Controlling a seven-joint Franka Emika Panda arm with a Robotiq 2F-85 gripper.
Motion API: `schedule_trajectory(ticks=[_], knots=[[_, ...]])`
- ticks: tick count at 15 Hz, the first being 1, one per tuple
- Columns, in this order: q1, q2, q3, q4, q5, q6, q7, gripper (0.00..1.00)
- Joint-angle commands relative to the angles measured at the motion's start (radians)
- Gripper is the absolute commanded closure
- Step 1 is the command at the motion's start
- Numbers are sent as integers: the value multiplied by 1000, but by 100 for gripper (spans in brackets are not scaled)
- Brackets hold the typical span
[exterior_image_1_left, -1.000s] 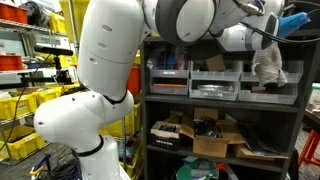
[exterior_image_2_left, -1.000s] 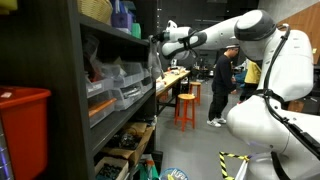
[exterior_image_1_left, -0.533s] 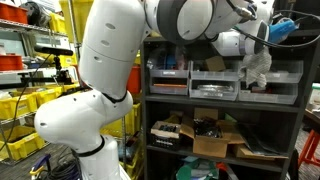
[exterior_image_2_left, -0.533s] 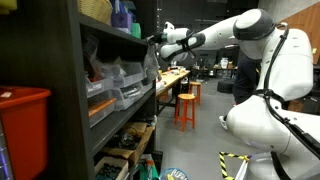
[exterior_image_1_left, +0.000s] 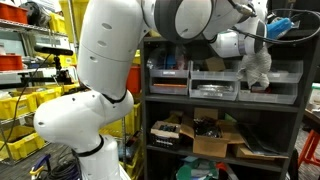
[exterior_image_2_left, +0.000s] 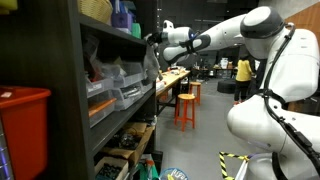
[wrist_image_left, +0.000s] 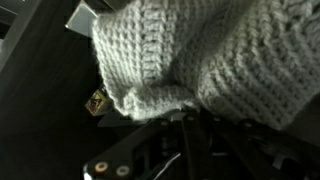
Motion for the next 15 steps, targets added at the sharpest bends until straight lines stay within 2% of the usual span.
schedule_trajectory(ticks=[1,9,15], knots=[[-88,18,105,-77,-84,0,-37,99],[-256,68,286,-198,-208,0,-71,99],[-281,94,305,-188,-179,0,-52,99]])
